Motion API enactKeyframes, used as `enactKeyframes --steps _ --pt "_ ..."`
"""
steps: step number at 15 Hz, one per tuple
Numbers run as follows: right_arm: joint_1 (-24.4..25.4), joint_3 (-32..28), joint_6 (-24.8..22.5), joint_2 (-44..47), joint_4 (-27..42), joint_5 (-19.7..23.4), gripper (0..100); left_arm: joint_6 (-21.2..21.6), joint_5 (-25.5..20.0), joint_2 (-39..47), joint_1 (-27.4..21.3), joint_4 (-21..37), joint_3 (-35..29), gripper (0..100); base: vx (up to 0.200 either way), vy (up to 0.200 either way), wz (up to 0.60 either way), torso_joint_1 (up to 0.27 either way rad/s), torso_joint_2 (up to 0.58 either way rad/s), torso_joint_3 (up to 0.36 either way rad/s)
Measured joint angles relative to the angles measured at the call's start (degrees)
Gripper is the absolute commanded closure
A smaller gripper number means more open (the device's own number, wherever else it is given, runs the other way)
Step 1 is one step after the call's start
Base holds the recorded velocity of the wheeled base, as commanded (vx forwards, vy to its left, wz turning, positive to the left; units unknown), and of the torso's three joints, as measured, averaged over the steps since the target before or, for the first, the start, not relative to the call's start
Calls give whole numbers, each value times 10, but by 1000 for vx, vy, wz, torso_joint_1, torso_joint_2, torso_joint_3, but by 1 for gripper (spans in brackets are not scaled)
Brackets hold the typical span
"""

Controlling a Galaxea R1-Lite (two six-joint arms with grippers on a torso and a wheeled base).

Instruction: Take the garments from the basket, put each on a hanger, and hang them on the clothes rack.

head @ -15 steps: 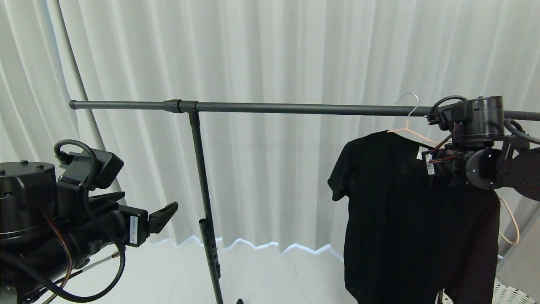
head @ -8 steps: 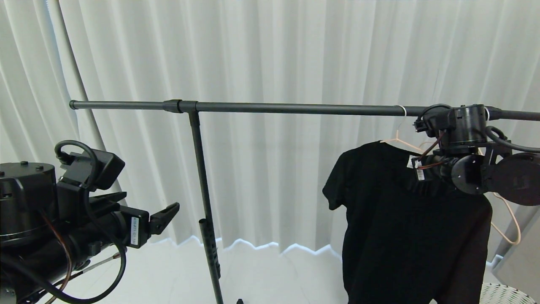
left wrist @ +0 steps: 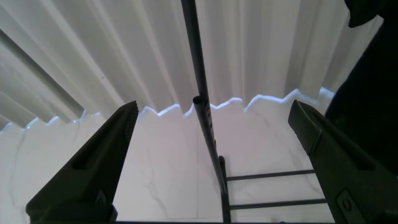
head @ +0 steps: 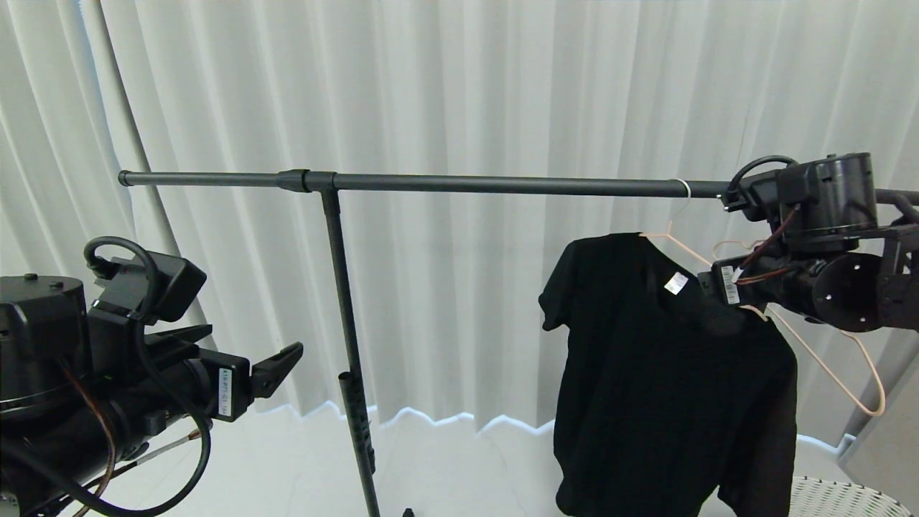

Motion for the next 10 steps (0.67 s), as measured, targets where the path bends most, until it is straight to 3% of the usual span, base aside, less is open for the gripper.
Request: enactKeyframes --steps 3,6,8,10 --pt "17 -1 -1 -32 32 5 0 1 2 -1 2 0 0 0 0 0 0 0 0 0" --pt "9 -12 -18 -72 163 8 0 1 24 -7 5 0 0 0 0 0 0 0 0 0" --pt "-7 -17 -44 -111 221 28 0 1 31 -13 5 0 0 0 -200 0 0 5 5 5" --pt "-28 -13 -78 -142 233 36 0 1 32 -17 7 0 0 0 -200 0 0 7 7 2"
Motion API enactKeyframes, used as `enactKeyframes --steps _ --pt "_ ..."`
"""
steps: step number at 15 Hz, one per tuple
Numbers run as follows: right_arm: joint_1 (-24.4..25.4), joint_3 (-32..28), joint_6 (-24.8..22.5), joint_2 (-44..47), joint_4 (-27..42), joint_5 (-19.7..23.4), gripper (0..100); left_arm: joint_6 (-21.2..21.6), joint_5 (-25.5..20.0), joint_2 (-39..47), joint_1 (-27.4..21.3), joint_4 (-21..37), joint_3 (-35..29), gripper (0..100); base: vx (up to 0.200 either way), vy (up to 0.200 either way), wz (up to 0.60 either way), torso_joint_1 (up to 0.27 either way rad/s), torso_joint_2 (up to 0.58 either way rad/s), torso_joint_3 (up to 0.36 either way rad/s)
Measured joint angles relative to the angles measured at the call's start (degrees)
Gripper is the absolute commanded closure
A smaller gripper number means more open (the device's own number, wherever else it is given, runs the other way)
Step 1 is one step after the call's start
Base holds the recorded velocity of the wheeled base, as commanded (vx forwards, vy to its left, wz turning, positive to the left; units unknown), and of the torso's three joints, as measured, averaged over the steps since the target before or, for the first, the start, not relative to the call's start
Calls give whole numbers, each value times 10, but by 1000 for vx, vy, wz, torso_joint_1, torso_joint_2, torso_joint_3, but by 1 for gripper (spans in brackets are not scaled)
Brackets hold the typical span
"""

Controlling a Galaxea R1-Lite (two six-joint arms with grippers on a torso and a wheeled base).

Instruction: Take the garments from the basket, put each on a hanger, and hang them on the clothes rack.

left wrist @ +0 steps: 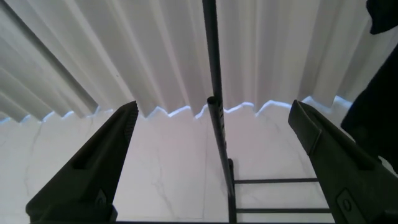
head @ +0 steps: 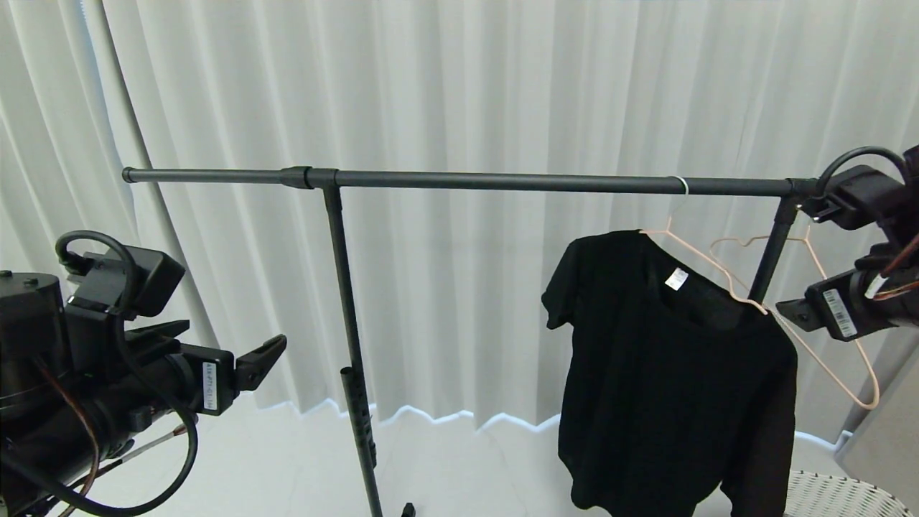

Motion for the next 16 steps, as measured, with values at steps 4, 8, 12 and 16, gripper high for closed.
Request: enactKeyframes --steps 4,8,12,16 --pt "-59 12 -46 -37 13 72 0 -3 0 -10 16 0 5 0 -200 0 0 -2 2 2" --pt "-147 30 -73 -80 76 226 0 -3 -1 -33 33 0 34 0 -200 0 0 2 2 4" --pt "-176 96 -74 -112 60 233 0 -3 -1 -45 35 0 44 0 0 0 0 0 0 0" --pt "-184 167 -76 -141 -1 227 0 -5 -1 -47 42 0 59 0 0 0 0 0 0 0"
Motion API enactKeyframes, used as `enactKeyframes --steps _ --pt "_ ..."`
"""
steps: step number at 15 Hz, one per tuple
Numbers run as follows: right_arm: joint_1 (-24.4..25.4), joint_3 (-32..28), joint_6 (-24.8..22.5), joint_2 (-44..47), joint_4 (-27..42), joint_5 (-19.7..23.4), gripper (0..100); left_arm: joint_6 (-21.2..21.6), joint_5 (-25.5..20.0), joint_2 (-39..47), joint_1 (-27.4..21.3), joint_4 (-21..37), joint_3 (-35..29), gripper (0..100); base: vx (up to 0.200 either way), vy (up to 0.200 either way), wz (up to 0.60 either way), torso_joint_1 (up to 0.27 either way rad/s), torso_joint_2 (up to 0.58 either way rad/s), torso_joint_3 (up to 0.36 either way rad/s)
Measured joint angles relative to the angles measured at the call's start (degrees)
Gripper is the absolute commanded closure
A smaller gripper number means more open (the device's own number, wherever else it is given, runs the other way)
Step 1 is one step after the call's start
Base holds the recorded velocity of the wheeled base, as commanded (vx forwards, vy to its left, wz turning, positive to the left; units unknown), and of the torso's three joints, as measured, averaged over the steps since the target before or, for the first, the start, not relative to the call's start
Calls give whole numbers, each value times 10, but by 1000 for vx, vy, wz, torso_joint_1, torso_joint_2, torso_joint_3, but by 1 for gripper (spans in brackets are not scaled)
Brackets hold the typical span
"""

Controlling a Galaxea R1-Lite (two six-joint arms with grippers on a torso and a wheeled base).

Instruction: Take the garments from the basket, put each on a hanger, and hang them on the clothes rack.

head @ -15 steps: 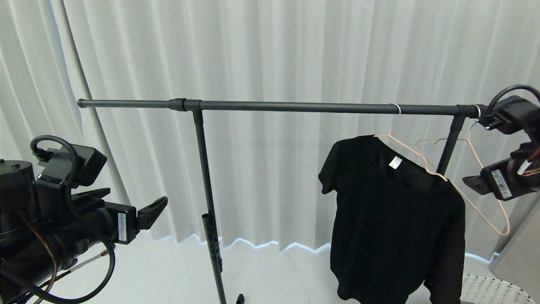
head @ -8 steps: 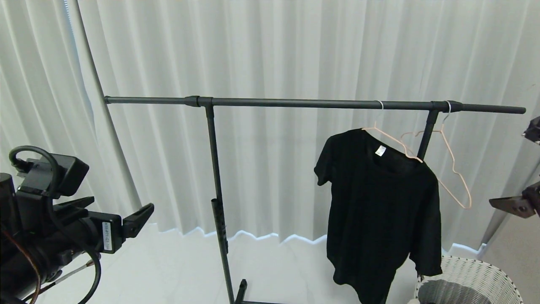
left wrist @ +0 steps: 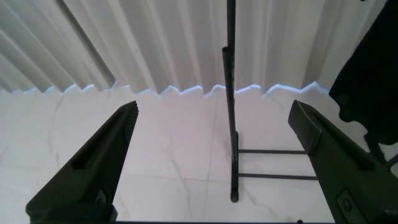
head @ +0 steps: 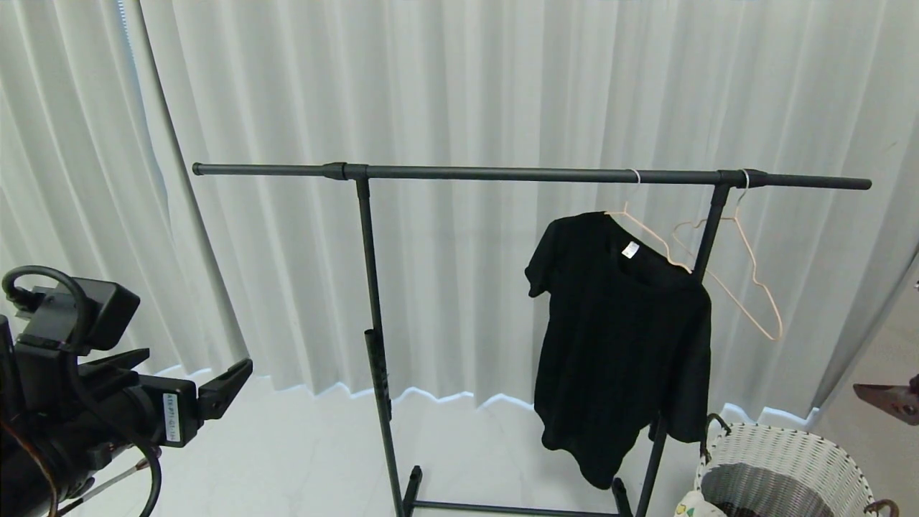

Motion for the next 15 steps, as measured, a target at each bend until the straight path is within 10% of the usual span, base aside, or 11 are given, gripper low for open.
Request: enactKeyframes --steps 15 --pt "-18 15 0 -10 -13 -2 0 -1 0 2 26 0 25 0 0 0 0 -78 184 102"
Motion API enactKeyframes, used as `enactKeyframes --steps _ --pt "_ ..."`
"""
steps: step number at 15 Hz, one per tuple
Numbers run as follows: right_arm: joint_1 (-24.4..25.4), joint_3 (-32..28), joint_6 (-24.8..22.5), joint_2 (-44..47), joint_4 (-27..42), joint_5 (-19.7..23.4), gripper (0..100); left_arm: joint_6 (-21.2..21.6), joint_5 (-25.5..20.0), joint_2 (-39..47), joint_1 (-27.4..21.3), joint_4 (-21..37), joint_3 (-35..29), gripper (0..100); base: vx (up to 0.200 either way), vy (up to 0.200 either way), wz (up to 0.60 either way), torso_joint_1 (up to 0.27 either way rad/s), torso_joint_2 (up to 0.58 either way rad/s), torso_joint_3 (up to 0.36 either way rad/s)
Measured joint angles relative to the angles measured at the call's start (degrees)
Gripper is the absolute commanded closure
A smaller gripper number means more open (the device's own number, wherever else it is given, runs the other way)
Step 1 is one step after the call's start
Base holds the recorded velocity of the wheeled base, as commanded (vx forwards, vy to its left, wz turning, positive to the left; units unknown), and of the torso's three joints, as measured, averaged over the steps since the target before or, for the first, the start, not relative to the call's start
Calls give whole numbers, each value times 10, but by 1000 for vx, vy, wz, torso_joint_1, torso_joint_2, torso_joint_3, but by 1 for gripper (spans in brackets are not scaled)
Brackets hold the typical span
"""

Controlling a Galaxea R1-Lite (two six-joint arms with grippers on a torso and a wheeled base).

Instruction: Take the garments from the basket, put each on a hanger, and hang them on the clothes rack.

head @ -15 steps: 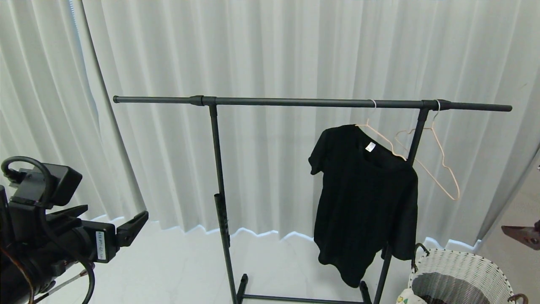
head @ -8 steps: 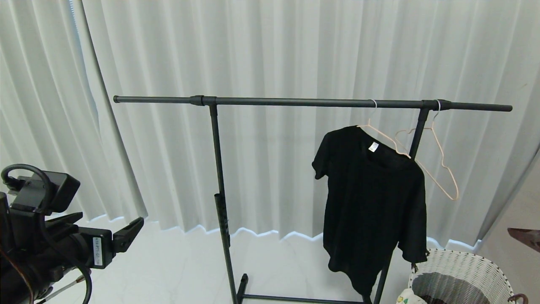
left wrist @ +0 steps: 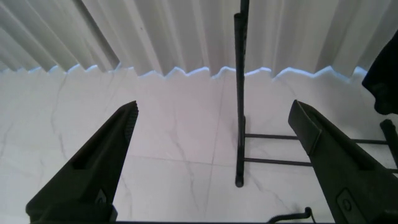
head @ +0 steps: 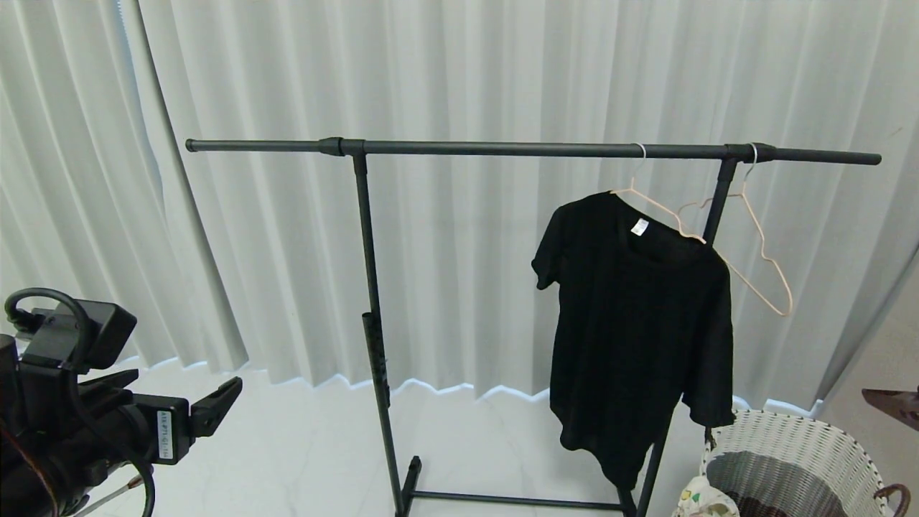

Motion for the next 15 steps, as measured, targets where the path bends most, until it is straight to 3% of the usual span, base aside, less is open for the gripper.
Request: enactKeyframes --steps 10,15 --pt "1 1 -6 17 0 -17 0 -8 0 0 -3 0 0 0 0 0 0 -187 473 286" --pt "1 25 -9 19 -21 -23 0 -7 -1 -1 -7 0 -1 0 0 0 0 -105 337 231"
